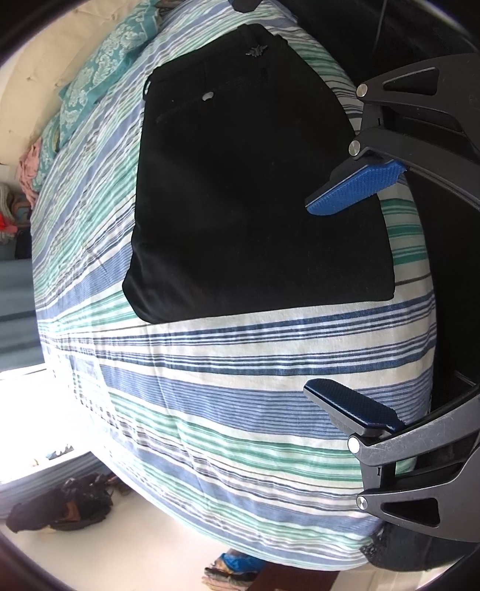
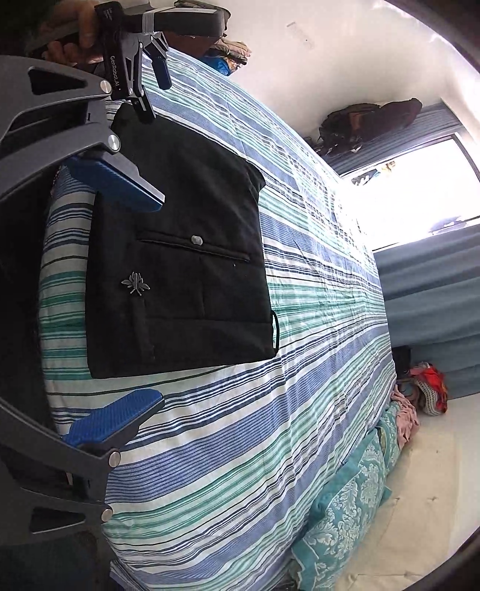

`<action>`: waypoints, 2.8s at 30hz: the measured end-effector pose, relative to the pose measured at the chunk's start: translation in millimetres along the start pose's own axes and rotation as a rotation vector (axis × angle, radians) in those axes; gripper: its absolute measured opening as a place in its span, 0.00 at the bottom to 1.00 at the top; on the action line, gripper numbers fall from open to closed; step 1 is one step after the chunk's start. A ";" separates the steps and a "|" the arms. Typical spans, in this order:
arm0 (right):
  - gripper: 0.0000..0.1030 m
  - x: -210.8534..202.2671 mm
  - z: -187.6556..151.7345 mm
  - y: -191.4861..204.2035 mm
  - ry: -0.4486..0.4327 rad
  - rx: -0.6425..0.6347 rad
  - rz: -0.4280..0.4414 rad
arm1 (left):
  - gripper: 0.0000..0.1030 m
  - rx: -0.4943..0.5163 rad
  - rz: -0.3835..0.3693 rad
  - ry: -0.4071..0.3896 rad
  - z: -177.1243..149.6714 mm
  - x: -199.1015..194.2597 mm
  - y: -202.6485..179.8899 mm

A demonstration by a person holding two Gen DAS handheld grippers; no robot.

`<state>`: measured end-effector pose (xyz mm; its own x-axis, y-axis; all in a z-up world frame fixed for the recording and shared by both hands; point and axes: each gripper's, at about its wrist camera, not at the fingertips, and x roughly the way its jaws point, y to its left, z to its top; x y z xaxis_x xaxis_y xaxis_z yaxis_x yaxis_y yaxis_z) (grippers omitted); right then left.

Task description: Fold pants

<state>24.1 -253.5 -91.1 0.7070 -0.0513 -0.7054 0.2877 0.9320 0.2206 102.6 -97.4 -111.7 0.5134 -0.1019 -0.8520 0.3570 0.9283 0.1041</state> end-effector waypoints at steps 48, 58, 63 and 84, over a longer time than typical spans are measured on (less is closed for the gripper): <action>0.41 232.4 210.5 38.8 0.234 0.053 0.663 | 0.50 -0.262 -0.341 -0.038 214.3 124.9 149.9; 0.63 291.1 151.8 -25.9 0.337 0.239 0.465 | 0.93 -0.242 -0.042 -0.049 166.1 145.7 173.4; 0.89 211.3 159.4 -32.9 0.242 0.096 0.308 | 0.94 -0.143 0.085 -0.144 139.2 82.6 160.4; 1.00 -19.0 47.5 98.4 0.012 -0.129 -0.076 | 0.98 -0.202 0.094 -0.205 37.5 -84.9 73.4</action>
<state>69.6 -177.9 -24.0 0.6784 -0.1204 -0.7247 0.2546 0.9639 0.0782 114.4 -34.1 -12.5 0.6914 -0.0629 -0.7197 0.1486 0.9873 0.0564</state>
